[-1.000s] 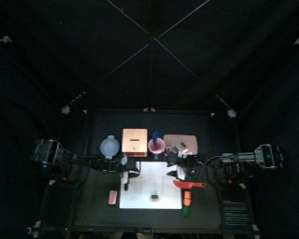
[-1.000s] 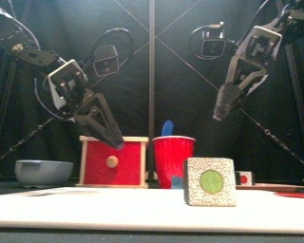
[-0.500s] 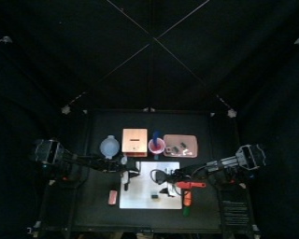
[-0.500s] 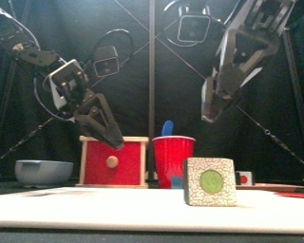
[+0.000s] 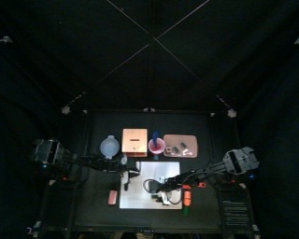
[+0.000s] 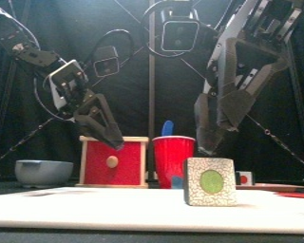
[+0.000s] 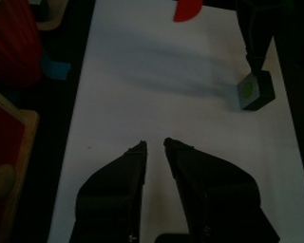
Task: Place sushi on board then cut the sushi with the knife then place the pieces on the plate
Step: Place the 4 sushi pieces on the plate
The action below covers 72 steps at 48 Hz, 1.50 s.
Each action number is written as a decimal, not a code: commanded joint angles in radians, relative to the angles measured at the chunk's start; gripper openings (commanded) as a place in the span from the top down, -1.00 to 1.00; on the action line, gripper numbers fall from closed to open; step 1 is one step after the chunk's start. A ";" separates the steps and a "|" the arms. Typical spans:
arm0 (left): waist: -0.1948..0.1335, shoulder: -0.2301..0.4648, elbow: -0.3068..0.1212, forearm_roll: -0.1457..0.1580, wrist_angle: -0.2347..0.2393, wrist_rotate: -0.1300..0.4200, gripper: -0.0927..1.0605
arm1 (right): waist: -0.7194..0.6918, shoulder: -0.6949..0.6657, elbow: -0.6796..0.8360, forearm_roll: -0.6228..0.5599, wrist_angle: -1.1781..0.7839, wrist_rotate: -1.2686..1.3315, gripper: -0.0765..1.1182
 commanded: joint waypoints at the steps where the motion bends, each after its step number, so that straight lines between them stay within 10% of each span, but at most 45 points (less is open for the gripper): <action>1: 0.003 -0.005 -0.014 0.000 -0.003 0.002 -0.31 | -0.005 -0.009 -0.028 0.003 -0.008 -0.002 -0.56; 41: 0.003 -0.006 -0.006 0.011 -0.006 0.003 -0.31 | -0.034 0.063 -0.048 0.018 -0.055 -0.005 -0.11; 72: 0.000 -0.006 -0.009 0.009 -0.006 0.000 -0.31 | -0.328 -0.325 0.232 -0.009 -0.011 -0.003 -0.11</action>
